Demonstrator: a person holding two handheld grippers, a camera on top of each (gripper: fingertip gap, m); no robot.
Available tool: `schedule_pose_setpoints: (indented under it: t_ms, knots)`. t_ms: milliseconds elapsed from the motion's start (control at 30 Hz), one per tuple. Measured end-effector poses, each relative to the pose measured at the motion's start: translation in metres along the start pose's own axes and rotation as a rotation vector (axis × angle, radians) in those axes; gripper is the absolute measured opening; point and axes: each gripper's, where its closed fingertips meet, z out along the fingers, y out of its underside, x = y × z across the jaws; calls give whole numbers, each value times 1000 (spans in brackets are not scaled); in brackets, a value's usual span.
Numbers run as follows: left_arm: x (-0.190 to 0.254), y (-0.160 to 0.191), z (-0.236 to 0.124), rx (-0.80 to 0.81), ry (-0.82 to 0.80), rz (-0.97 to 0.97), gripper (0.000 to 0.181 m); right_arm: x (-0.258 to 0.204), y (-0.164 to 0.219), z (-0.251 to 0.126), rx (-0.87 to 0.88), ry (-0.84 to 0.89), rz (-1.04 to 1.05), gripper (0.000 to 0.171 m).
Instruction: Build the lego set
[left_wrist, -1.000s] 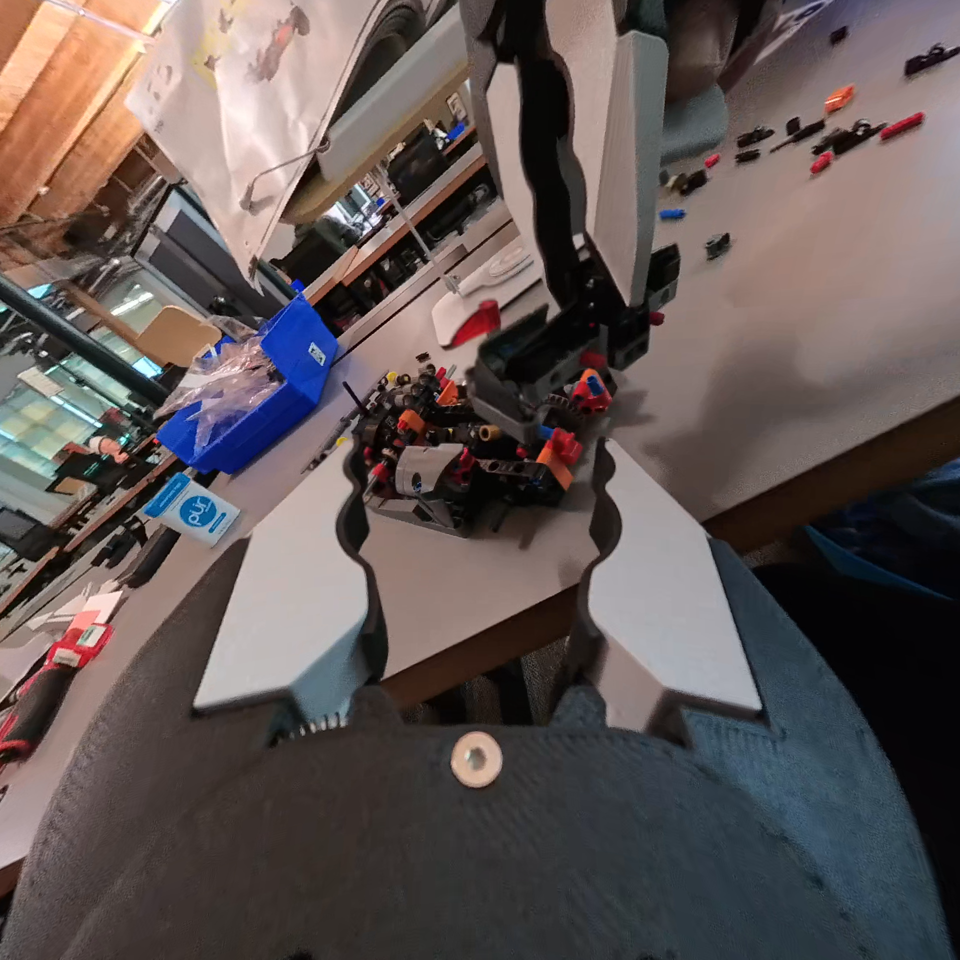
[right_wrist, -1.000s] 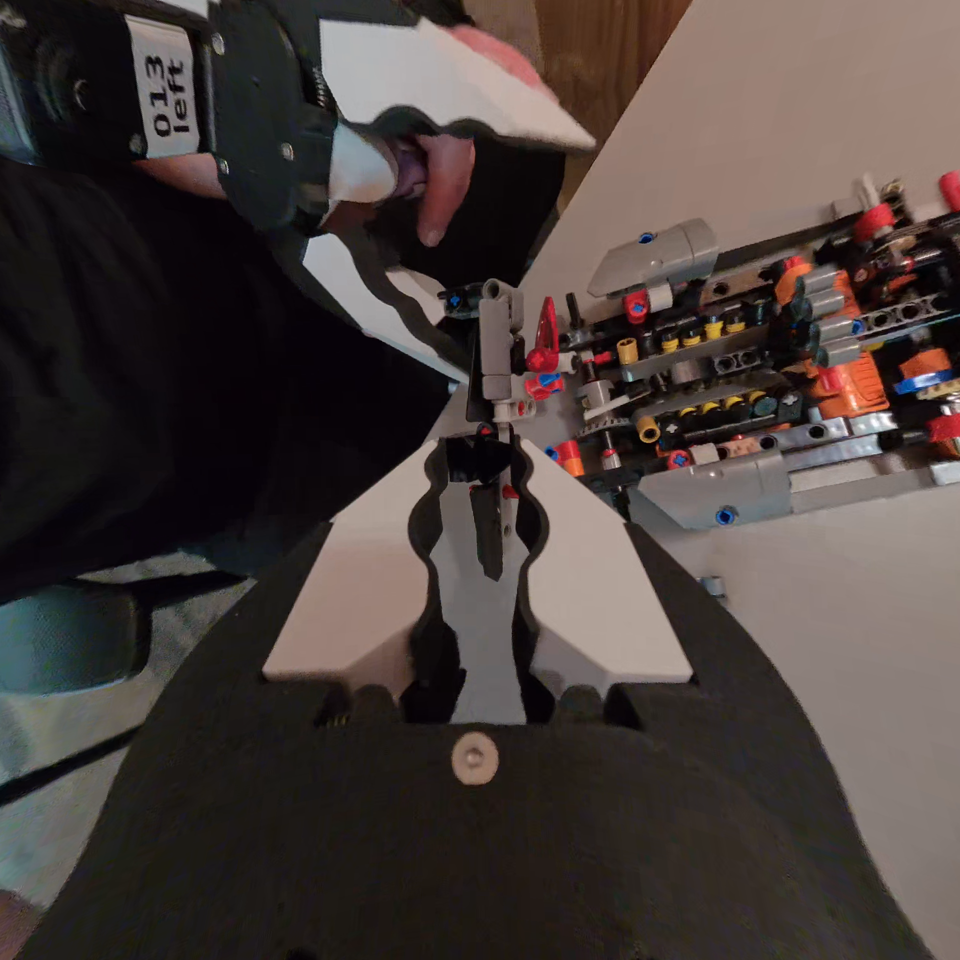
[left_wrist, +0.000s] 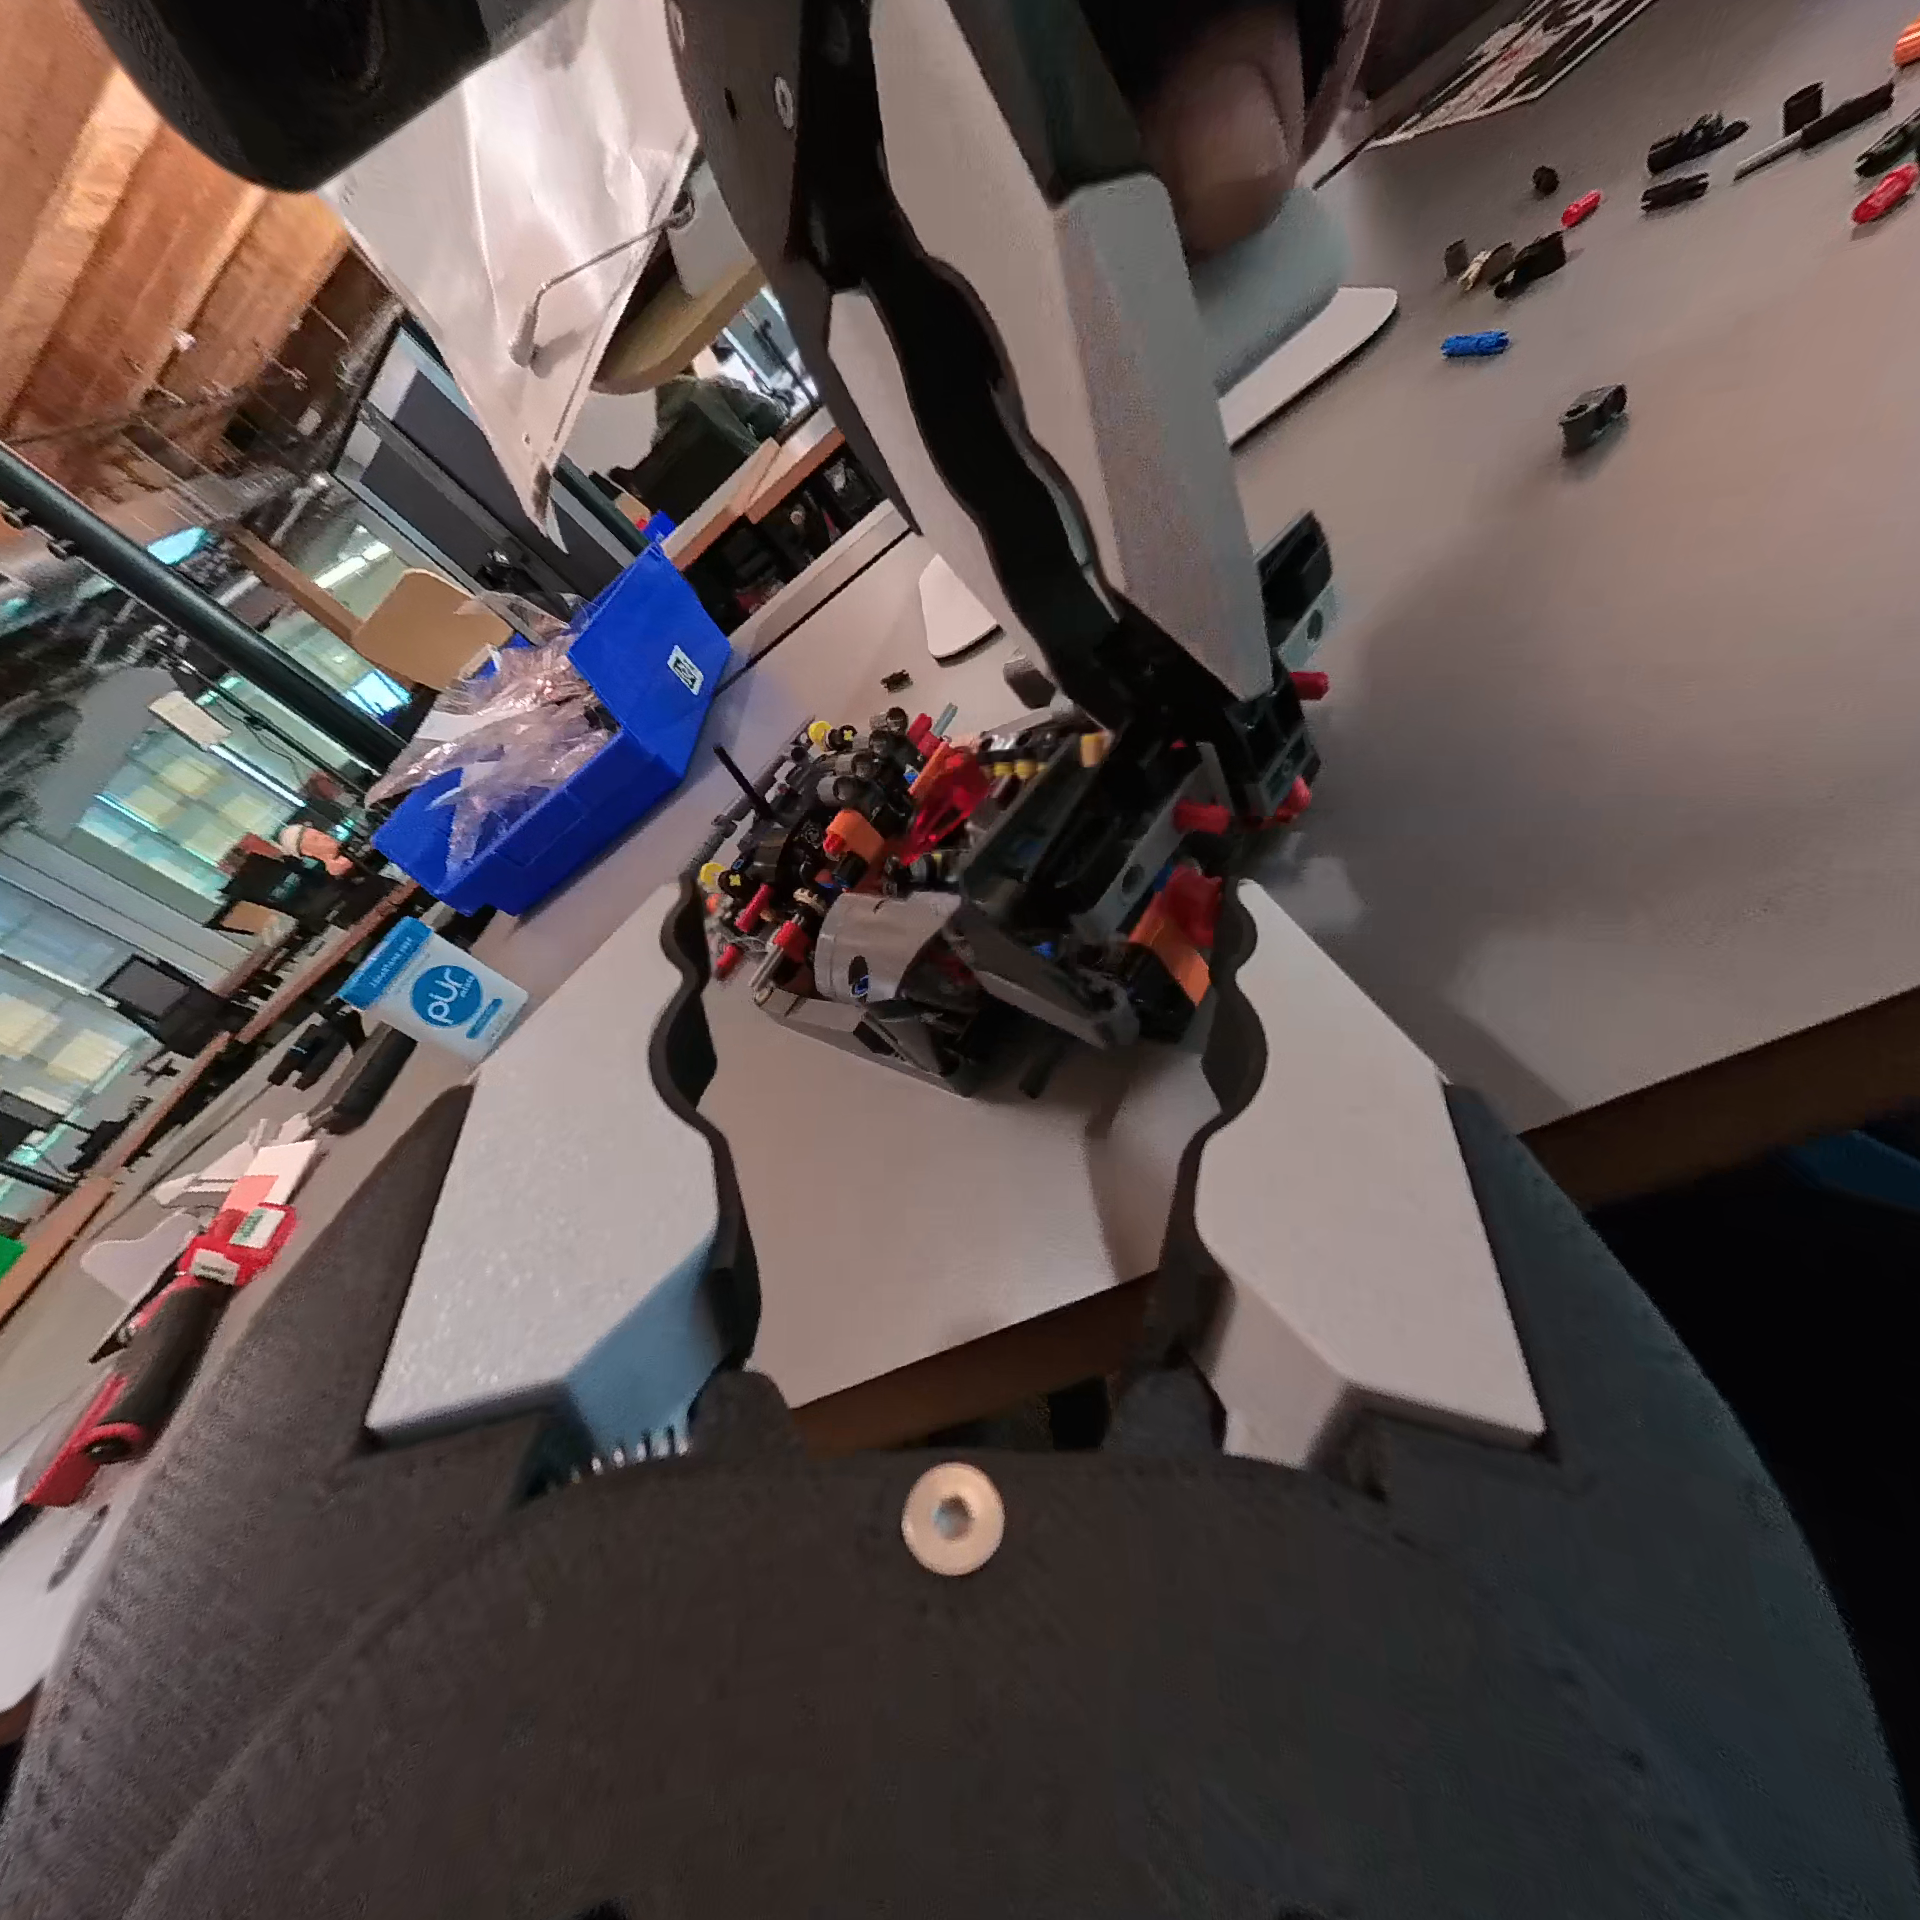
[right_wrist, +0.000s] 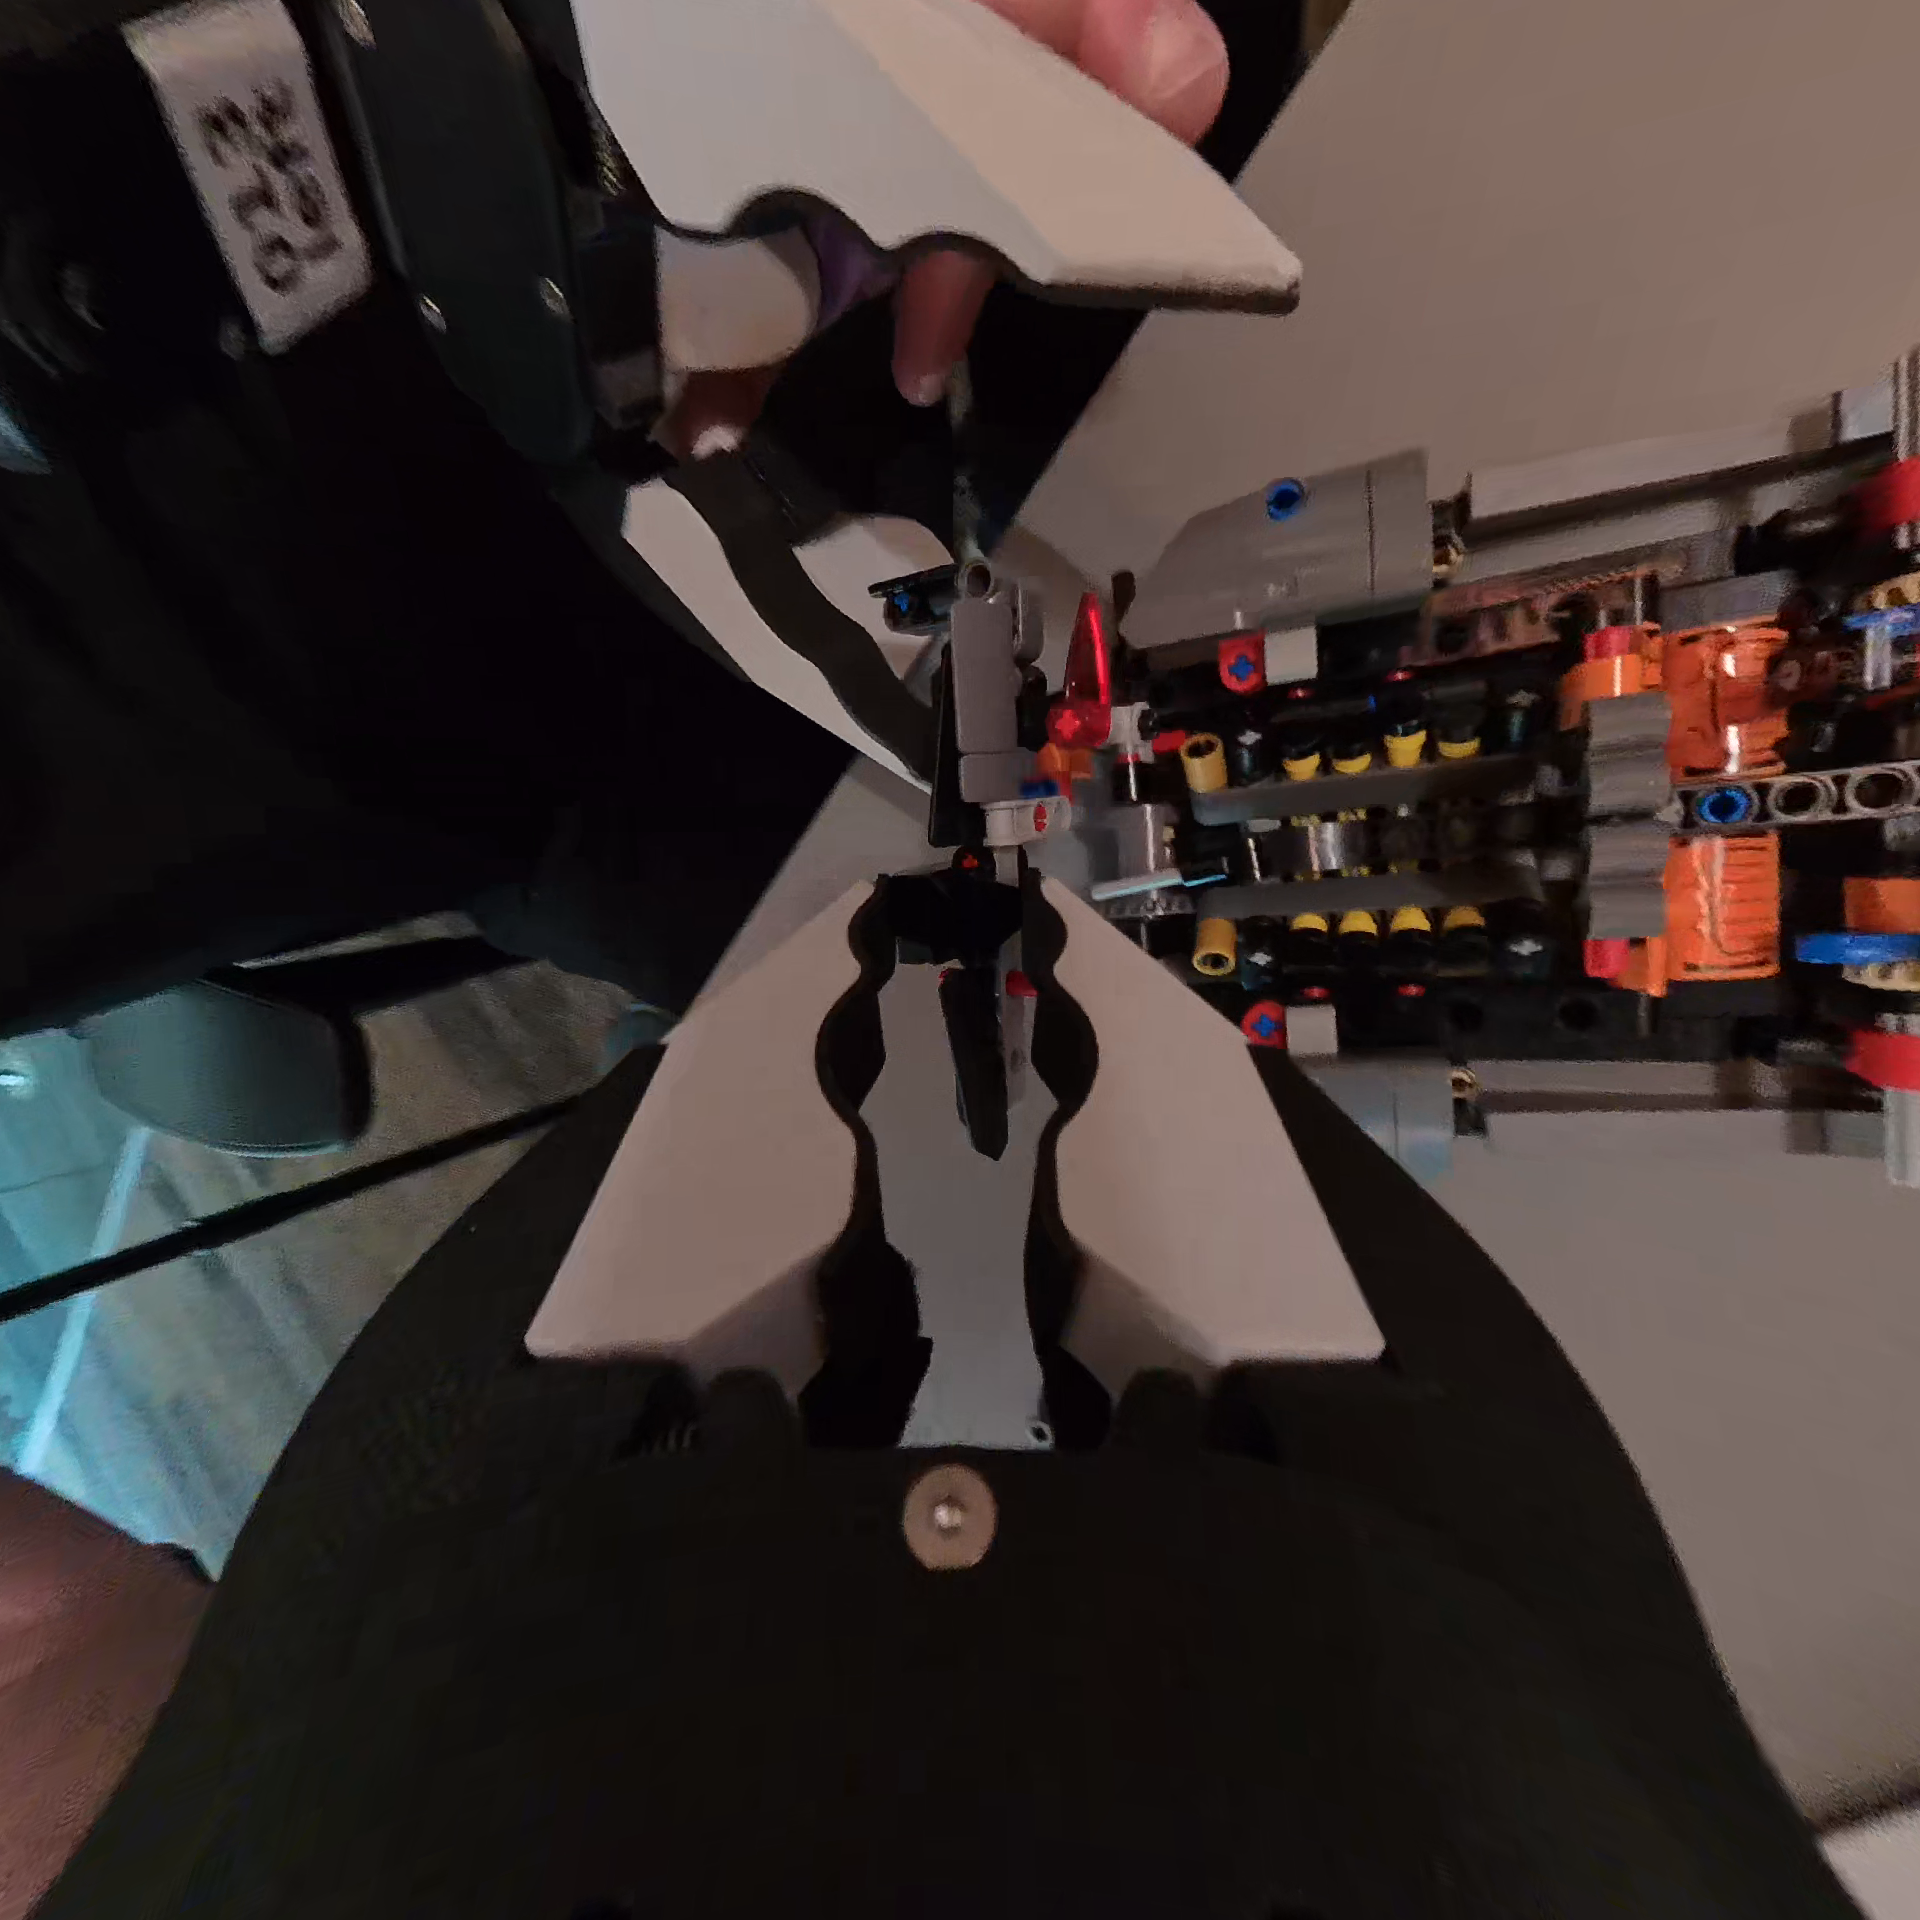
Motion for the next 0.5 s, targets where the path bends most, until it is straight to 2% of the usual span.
schedule_pose_setpoints:
  t_ms: [400,500]
  knots:
    - [-3,0,-9,99,-75,102,92,0,-4,7,-24,289,-227,21]
    - [-5,1,-12,141,-77,92,86,-4,-7,6,-26,364,-288,21]
